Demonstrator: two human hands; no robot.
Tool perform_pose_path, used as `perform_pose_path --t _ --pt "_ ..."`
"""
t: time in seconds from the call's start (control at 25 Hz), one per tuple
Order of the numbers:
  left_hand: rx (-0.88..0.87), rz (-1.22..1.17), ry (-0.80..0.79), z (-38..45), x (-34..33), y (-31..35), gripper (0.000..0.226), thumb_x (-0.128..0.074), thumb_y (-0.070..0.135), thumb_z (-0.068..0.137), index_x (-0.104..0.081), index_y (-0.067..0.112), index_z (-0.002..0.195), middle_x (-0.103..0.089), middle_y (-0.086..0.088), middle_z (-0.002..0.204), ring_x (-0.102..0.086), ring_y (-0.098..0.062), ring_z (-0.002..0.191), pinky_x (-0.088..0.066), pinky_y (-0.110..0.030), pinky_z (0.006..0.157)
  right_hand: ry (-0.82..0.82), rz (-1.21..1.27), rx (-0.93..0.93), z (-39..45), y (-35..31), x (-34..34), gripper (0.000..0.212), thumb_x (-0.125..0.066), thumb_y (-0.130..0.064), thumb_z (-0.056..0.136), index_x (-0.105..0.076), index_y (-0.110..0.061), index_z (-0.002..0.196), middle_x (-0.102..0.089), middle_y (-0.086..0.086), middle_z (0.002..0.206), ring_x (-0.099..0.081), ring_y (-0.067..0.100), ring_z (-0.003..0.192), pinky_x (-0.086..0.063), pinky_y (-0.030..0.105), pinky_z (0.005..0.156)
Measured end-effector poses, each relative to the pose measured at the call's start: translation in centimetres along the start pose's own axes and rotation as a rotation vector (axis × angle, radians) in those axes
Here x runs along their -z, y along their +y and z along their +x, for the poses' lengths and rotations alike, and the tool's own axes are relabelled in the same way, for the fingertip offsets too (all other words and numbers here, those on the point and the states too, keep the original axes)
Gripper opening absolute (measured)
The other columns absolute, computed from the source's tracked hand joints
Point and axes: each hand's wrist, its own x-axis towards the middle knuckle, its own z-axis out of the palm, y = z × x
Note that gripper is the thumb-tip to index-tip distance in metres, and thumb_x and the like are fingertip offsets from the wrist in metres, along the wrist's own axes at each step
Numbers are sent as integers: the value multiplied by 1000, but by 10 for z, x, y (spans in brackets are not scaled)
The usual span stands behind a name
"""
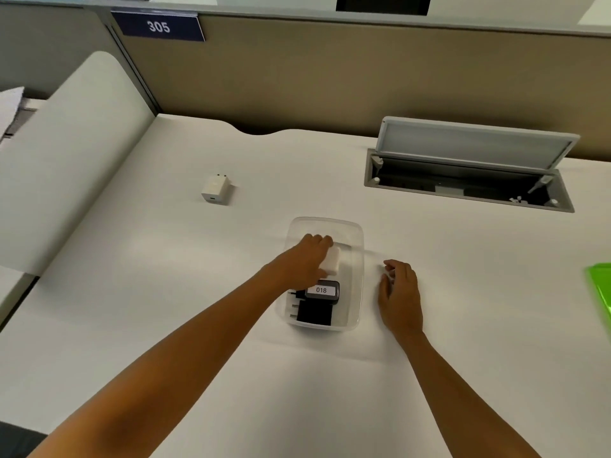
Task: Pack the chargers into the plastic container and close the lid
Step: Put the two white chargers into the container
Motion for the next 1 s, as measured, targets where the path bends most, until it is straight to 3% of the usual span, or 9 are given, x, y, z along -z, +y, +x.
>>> perform_pose_path --t 0.28,0.52,0.64,0.8,0.88,1.0 --pt "70 -44 -132 24 -4 1 63 -56 12 92 -29 8 149 -33 -12 151 -26 -29 143 -31 -42 115 17 7 -5 17 2 7 27 -50 -16 97 -55 -12 124 -59 2 118 -56 13 106 -46 20 90" --pt "13 79 -63 30 -10 10 49 -46 17 97 -42 2 143 -49 -16 141 -36 -30 134 -29 -34 111 42 -33 -9 14 16 16 28 -51 -14 96 -55 -11 124 -59 3 117 -56 14 106 -45 19 90" --pt "-93 64 91 20 -12 12 42 -49 16 96 -54 6 137 -57 -9 136 -41 -24 131 -36 -32 110 27 -36 -23 8 20 14 28 -51 -14 96 -55 -10 124 -59 4 117 -56 15 106 -46 21 90" --pt "-173 -154 547 12 4 3 23 -56 13 93 -66 12 113 -63 -3 110 -55 -16 106 -46 -27 93 16 -50 31 15 22 18 25 -52 -14 96 -56 -10 120 -58 2 114 -55 15 102 -47 22 88" --pt "-116 -180 719 17 19 -19 18 -56 12 91 -64 11 107 -61 -3 103 -55 -16 98 -47 -28 87 17 -76 79 34 22 22 22 -52 -12 95 -58 -9 116 -59 3 111 -55 17 100 -45 21 86" --pt "123 -204 769 25 30 -68 25 -60 9 88 -62 6 112 -61 -13 113 -58 -29 106 -49 -43 92 1 -108 112 49 24 24 20 -53 -12 95 -59 -8 113 -59 4 109 -56 17 98 -43 19 84"
